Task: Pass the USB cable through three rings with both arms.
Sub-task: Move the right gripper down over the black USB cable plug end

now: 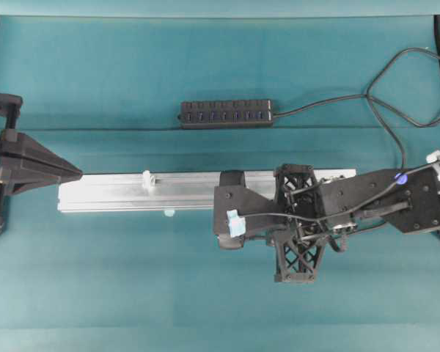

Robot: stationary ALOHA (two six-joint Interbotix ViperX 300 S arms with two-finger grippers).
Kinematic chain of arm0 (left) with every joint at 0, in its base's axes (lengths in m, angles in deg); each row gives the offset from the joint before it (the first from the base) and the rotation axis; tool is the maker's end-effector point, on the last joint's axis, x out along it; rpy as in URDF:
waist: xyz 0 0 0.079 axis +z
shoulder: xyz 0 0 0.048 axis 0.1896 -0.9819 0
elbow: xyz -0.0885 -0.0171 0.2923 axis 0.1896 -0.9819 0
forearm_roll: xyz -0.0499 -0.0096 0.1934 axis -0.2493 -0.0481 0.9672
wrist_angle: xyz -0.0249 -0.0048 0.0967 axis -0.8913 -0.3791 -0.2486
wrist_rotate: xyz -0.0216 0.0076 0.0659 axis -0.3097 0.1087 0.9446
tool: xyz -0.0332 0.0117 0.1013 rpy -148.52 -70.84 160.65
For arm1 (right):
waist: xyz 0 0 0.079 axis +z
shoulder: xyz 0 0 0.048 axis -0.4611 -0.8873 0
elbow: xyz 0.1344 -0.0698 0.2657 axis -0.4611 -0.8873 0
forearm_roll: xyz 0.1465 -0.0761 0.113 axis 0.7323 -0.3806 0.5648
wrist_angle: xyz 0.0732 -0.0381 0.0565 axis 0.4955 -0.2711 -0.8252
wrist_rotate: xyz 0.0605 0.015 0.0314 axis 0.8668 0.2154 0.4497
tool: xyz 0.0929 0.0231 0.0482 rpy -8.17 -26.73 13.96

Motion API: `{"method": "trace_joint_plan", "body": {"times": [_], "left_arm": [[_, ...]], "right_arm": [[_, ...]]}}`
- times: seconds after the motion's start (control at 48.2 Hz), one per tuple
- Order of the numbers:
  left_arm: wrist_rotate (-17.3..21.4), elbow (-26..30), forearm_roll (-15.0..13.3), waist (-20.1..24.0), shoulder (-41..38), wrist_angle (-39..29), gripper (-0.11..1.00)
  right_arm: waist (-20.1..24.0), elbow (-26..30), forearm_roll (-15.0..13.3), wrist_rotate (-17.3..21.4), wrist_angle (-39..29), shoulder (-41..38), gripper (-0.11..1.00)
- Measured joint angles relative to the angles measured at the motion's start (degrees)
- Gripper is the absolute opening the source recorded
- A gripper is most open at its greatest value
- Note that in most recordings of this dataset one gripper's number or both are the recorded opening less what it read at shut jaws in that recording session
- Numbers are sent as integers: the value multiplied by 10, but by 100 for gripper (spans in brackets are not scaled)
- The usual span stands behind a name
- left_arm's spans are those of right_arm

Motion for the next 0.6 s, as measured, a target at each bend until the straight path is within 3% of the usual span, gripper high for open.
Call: {"method": "trace_joint_plan", "body": {"times": [0.435,0.601], "left_arm": [[-6,0,0,0,1,0,2],[-6,0,1,0,1,0,2]], "right_arm": [[-15,-23,0,-12,34,-4,-9],[-15,-32,1,-12,40,-4,6]]}}
